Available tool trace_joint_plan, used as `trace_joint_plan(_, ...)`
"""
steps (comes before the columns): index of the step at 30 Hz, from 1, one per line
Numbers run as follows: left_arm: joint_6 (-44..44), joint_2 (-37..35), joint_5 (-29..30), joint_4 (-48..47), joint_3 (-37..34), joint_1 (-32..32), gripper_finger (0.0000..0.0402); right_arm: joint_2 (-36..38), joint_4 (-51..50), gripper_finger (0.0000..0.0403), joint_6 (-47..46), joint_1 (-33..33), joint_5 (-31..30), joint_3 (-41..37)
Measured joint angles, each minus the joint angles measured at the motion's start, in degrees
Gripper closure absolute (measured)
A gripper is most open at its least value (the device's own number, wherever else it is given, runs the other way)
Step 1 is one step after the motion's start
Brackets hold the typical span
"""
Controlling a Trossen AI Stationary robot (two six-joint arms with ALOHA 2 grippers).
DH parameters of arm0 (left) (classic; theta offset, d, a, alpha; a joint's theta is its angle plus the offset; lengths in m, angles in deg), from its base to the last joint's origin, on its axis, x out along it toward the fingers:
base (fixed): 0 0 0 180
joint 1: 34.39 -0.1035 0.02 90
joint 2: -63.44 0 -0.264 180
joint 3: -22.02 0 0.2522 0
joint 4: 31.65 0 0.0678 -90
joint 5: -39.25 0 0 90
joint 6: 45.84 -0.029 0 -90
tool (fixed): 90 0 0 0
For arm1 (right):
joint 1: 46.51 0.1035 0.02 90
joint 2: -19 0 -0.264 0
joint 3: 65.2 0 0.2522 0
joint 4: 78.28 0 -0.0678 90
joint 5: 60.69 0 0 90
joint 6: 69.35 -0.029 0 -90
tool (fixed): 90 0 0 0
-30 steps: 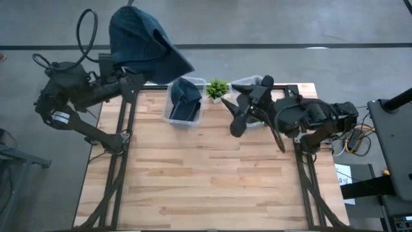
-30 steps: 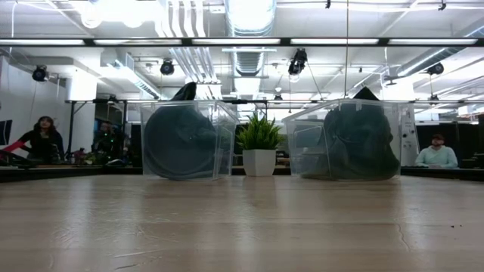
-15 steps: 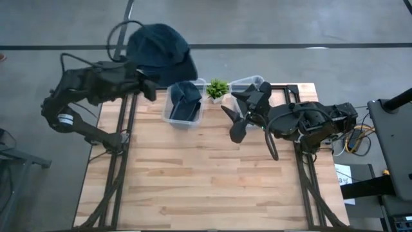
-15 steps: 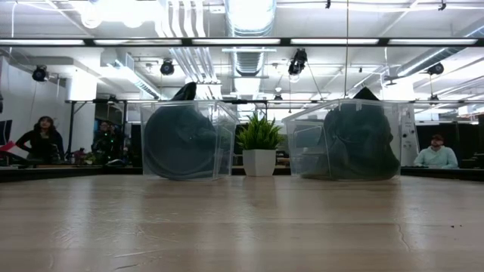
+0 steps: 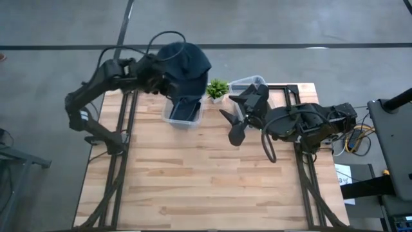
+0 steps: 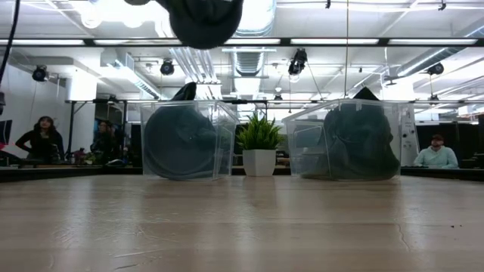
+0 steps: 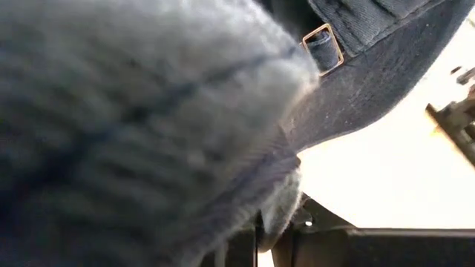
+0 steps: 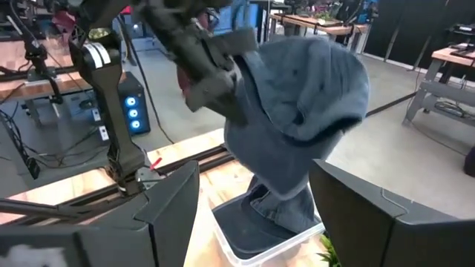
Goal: Pick & Place hat
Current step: Put the blue cap into the left transparent bin
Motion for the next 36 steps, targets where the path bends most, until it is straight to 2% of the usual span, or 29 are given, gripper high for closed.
trace_joint_plan(3,-1.17,1.71,-2.66,-1.79,0.0,-2.86,0.0397,0.0,0.02,0.0157,0.65,-0.02,-0.03,-0.35)
trace_joint_plan(8,-0.97,4.85,-6.38,-10.95,-0.11,-8.97,0.0397,0.0,0.01,0.016,4.59,-0.02,-0.03,-0.71)
trace_joint_plan(11,-0.22,5.72,-10.21,-9.62,-0.68,-11.1,0.0397,0.02,0.02,0.016,7.22,-0.02,-0.05,-0.81)
trace_joint_plan(14,-0.02,7.68,-10.86,-10.19,-0.78,-12.27,0.0397,0.02,0.02,0.0161,7.4,-0.04,-0.05,-0.85)
trace_joint_plan(18,0.26,10.15,-10.79,-10.16,-1.22,-12.57,0.0397,0.07,-1.06,0.0161,8.6,-0.04,-0.09,-0.83)
trace_joint_plan(23,0.38,13.81,-14.88,-10.17,-2.29,-12.5,0.0397,0.07,-1.81,0.0158,8.74,-0.04,-0.07,-0.85)
trace_joint_plan(36,0.08,20.23,-13.45,-10.28,-2.99,-12.5,0.0397,0.09,-1.95,0.0163,10.76,-0.07,-0.09,-0.85)
